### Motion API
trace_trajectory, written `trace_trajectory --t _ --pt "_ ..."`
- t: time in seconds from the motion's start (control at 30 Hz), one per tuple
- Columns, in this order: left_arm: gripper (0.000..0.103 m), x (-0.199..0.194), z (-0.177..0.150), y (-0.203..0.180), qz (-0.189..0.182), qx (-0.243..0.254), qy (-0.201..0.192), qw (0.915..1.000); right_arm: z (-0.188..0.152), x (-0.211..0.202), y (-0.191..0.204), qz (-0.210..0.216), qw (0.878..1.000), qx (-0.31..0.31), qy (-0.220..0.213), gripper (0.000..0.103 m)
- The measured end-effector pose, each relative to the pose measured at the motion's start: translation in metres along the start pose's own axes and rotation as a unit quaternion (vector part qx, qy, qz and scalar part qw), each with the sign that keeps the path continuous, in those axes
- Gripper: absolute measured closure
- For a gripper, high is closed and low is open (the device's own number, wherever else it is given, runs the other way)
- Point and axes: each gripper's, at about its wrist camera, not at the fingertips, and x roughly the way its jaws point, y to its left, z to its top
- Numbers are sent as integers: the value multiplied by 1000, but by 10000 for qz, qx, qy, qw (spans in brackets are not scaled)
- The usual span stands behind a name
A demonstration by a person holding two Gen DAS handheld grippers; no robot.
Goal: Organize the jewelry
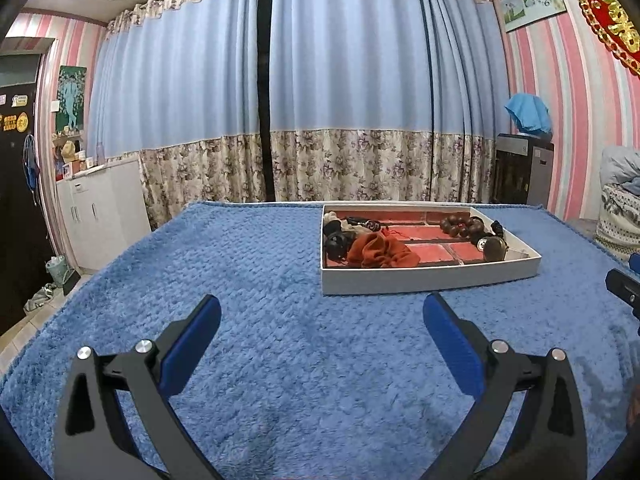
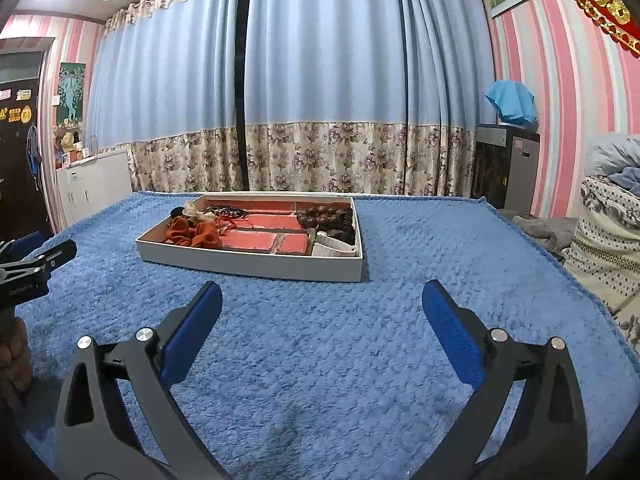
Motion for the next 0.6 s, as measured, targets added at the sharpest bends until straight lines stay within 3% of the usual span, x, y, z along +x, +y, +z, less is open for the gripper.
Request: trace_trajectory --t 0.6 --pt "4 1 0 2 -15 -12 -1 10000 -1 2 0 17 10000 39 44 5"
